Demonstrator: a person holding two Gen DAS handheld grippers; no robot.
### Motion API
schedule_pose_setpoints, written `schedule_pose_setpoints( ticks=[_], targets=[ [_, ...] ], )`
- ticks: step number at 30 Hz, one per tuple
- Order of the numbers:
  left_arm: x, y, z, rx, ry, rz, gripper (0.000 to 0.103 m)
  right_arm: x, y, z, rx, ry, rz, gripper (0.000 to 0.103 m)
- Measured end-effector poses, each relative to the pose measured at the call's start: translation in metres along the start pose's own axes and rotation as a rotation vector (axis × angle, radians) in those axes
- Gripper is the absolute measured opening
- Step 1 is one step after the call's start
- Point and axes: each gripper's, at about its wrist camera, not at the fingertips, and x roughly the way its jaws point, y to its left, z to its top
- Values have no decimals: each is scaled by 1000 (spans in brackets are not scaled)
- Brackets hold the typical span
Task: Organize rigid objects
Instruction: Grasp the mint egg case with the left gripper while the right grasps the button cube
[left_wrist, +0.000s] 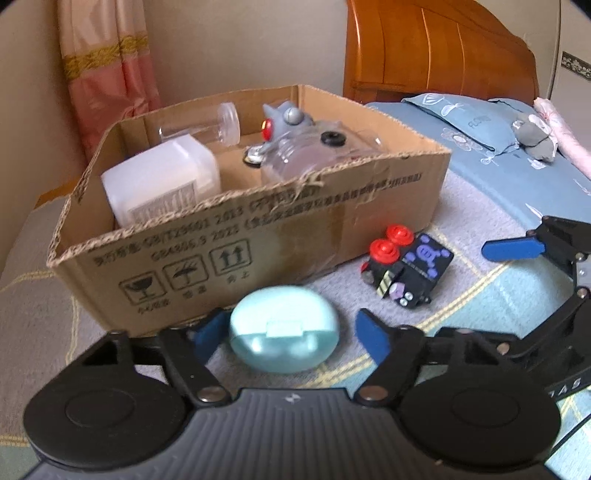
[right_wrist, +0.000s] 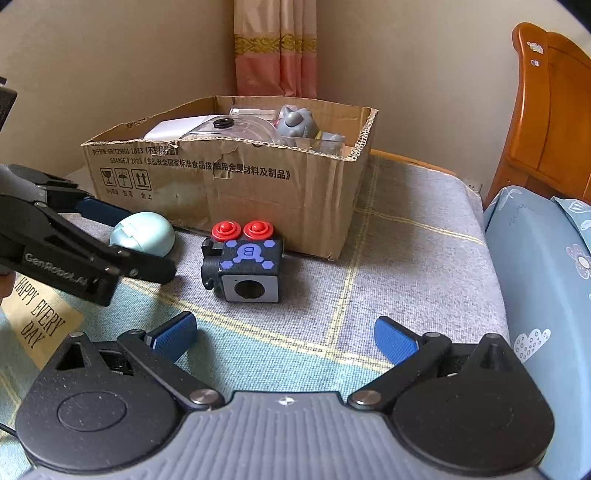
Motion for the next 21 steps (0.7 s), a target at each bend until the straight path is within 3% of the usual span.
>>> schedule_pose_setpoints(
  ticks=[2,12,21],
  targets=[
    [-1,-1,1,-6,-5,1,61,0,0,1,2,2,-2,103],
    [-19,16,-13,-89,32,72,61,1,2,1,6,8,-9,103],
    [-32,37,-25,-153,44,126,61,19,25,20,-56,17,63,103]
  ],
)
